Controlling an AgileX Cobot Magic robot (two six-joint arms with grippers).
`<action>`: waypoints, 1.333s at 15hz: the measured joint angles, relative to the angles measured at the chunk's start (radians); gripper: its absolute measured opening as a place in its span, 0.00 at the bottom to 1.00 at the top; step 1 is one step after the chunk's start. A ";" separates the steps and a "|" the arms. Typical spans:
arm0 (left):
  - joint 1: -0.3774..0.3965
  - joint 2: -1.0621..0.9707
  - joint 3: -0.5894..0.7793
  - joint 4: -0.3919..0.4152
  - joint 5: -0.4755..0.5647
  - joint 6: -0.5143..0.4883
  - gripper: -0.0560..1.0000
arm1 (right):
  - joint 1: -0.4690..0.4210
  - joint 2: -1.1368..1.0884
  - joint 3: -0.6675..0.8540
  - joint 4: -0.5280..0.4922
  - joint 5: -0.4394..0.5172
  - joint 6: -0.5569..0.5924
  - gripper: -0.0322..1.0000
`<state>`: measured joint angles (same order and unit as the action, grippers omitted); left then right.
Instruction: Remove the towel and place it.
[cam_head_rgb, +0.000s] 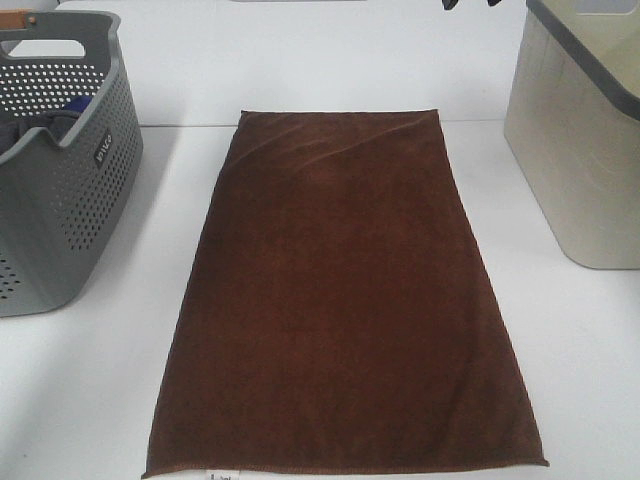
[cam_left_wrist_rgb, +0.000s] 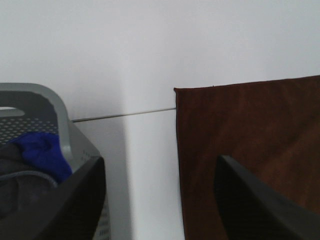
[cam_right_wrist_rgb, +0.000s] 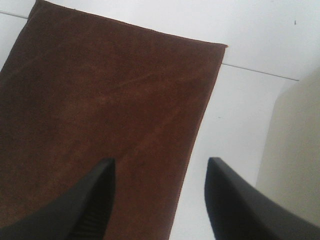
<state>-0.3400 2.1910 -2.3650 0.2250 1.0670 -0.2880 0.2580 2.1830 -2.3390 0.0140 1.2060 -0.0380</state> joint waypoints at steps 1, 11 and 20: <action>0.000 -0.015 0.000 0.000 0.027 0.009 0.63 | 0.000 -0.009 0.000 0.000 0.003 0.001 0.54; 0.000 -0.305 0.070 -0.057 0.146 0.163 0.63 | 0.000 -0.381 0.382 0.005 0.006 0.050 0.54; -0.003 -0.805 0.932 -0.091 0.145 0.136 0.63 | 0.000 -0.943 1.204 0.005 0.013 0.050 0.54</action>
<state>-0.3430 1.3860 -1.4330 0.1340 1.2120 -0.1520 0.2580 1.2400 -1.1350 0.0190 1.2190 0.0120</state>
